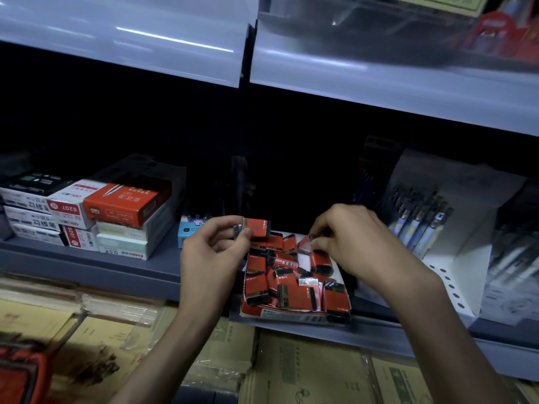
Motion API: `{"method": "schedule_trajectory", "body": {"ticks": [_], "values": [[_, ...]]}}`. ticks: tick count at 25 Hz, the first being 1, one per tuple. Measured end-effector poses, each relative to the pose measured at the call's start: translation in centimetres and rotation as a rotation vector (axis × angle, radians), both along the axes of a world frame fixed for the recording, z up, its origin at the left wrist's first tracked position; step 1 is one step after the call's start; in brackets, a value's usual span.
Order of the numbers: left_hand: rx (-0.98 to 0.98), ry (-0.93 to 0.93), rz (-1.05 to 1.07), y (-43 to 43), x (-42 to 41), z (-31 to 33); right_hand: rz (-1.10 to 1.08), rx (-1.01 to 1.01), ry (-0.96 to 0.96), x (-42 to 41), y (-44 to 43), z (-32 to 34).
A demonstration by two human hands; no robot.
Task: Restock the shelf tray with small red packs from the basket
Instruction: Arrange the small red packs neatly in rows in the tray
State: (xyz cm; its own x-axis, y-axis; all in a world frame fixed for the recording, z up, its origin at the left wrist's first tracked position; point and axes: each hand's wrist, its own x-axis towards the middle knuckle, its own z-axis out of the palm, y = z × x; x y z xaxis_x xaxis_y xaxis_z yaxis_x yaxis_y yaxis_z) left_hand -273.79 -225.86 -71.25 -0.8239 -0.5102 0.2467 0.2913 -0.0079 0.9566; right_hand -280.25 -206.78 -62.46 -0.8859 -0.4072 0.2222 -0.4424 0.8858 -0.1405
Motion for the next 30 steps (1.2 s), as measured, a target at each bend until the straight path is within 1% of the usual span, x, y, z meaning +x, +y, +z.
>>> {"method": "schedule_trajectory", "body": {"ticks": [5,8,11,13,15,17,20,24,28,30], "values": [[0.003,0.003,0.001,0.1,-0.1,-0.1,-0.037,-0.032,0.047,0.8,0.4,1.0],[0.002,0.001,0.003,0.1,-0.1,0.0,0.031,-0.091,0.063,1.2,-0.3,0.9],[0.001,0.003,0.006,0.1,-0.1,0.0,0.099,-0.088,-0.002,1.2,-1.5,-0.5],[0.001,0.003,0.008,0.2,-0.1,0.1,0.096,-0.078,-0.073,0.9,-1.5,-1.2],[0.001,-0.004,0.015,0.1,0.0,0.1,0.089,-0.113,-0.133,0.6,-1.1,-1.0],[0.005,-0.003,0.01,0.1,0.0,0.1,0.084,-0.156,-0.125,0.5,-0.5,-0.5],[0.007,-0.006,0.005,0.0,0.0,0.1,0.07,-0.168,-0.105,0.7,0.5,0.7],[0.014,0.0,0.008,0.1,0.0,0.1,0.081,-0.174,-0.216,2.1,1.0,2.0],[0.01,0.0,0.012,0.1,-0.1,0.1,0.205,-0.341,-0.37,3.5,0.5,2.9],[0.008,0.004,0.013,0.1,0.0,0.1,0.218,-0.331,-0.433,3.4,0.4,2.3]]}}
